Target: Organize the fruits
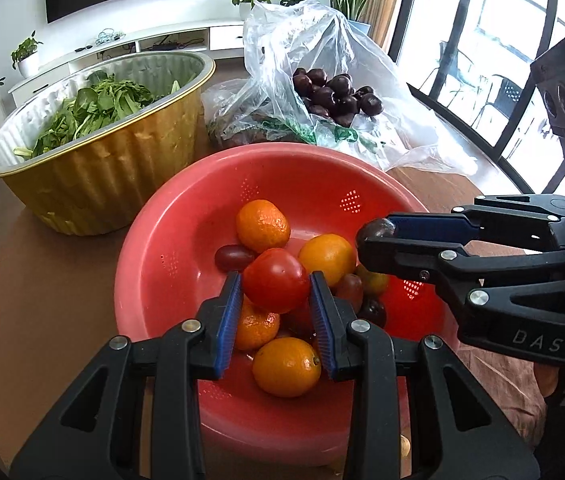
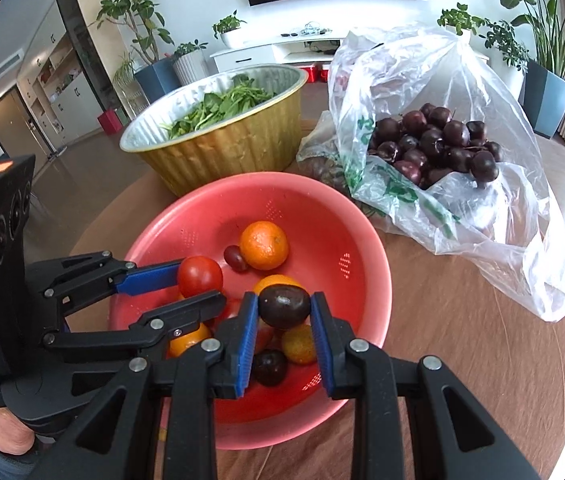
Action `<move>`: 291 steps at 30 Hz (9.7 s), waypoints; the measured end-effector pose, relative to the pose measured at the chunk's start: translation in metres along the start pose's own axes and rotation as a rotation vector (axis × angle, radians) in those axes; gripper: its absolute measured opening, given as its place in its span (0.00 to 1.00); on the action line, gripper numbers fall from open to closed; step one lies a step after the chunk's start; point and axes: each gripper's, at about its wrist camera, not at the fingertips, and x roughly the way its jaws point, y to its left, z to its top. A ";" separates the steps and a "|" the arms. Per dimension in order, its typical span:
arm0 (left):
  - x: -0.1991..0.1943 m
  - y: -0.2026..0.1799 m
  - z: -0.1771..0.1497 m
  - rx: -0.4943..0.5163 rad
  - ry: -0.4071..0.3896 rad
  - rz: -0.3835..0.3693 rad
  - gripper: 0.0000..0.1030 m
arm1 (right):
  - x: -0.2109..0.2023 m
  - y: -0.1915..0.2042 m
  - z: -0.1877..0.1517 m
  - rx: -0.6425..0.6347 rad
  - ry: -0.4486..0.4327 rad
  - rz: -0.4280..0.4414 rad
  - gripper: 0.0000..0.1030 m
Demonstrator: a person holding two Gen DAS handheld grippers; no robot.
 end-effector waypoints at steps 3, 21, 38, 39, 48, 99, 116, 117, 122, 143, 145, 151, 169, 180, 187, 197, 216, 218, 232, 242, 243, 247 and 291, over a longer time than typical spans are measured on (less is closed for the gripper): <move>0.003 0.000 -0.001 0.006 0.006 0.005 0.31 | 0.007 0.002 -0.002 -0.024 0.014 -0.030 0.28; -0.005 0.004 -0.007 0.000 -0.016 0.034 0.45 | 0.006 0.004 -0.007 -0.047 0.013 -0.054 0.29; -0.081 0.007 -0.049 -0.080 -0.123 0.040 0.67 | -0.020 0.015 -0.021 -0.047 -0.028 -0.078 0.44; -0.085 0.006 -0.053 -0.084 -0.129 0.044 0.72 | -0.023 0.018 -0.023 -0.053 -0.034 -0.084 0.44; -0.115 0.002 -0.098 -0.162 -0.158 0.051 1.00 | -0.047 0.040 -0.045 -0.085 -0.064 -0.081 0.51; -0.116 -0.020 -0.191 -0.215 -0.034 0.076 1.00 | -0.007 0.072 -0.109 -0.149 0.075 0.001 0.26; -0.074 -0.058 -0.119 -0.062 0.030 0.064 0.99 | -0.047 0.010 -0.112 0.076 -0.043 0.035 0.26; -0.071 -0.059 -0.115 -0.058 0.032 0.060 0.98 | -0.048 0.009 -0.112 0.083 -0.045 0.038 0.26; -0.055 -0.060 -0.109 -0.042 0.054 0.044 0.85 | -0.053 0.006 -0.113 0.094 -0.055 0.042 0.26; -0.036 -0.067 -0.108 0.008 0.089 0.041 0.30 | -0.055 0.006 -0.111 0.098 -0.067 0.044 0.26; -0.036 -0.066 -0.108 0.007 0.089 0.040 0.25 | -0.055 0.006 -0.112 0.097 -0.065 0.043 0.26; -0.039 -0.064 -0.109 0.002 0.084 0.034 0.25 | -0.053 0.007 -0.112 0.093 -0.061 0.038 0.26; -0.094 -0.037 -0.099 -0.068 -0.022 0.024 0.25 | -0.067 0.000 -0.103 0.120 -0.114 0.033 0.26; -0.077 -0.005 -0.031 -0.068 -0.048 0.039 0.25 | -0.071 0.004 -0.046 0.057 -0.137 0.026 0.26; -0.045 -0.003 -0.014 -0.056 -0.022 0.029 0.25 | -0.043 0.011 -0.008 0.000 -0.101 0.000 0.26; -0.017 0.004 -0.014 -0.052 -0.004 0.032 0.25 | -0.002 0.019 0.010 -0.042 -0.041 -0.028 0.26; -0.016 0.002 -0.012 -0.053 -0.040 0.083 0.59 | 0.023 0.007 0.006 -0.010 -0.008 -0.061 0.39; -0.017 0.001 -0.013 -0.056 -0.040 0.083 0.59 | 0.022 0.006 0.006 -0.013 -0.010 -0.064 0.39; -0.139 -0.027 -0.043 -0.109 -0.328 0.291 0.93 | -0.083 0.019 -0.024 0.024 -0.271 -0.071 0.71; -0.235 -0.070 -0.097 -0.209 -0.494 0.715 1.00 | -0.212 0.052 -0.084 0.085 -0.726 -0.127 1.00; -0.241 -0.072 -0.100 -0.217 -0.493 0.698 1.00 | -0.222 0.055 -0.087 0.086 -0.754 -0.137 1.00; -0.261 -0.080 -0.115 -0.248 -0.499 0.679 1.00 | -0.260 0.069 -0.094 0.076 -0.807 -0.170 1.00; -0.157 -0.072 -0.194 -0.351 -0.039 0.491 1.00 | -0.141 0.072 -0.174 0.145 -0.055 -0.270 1.00</move>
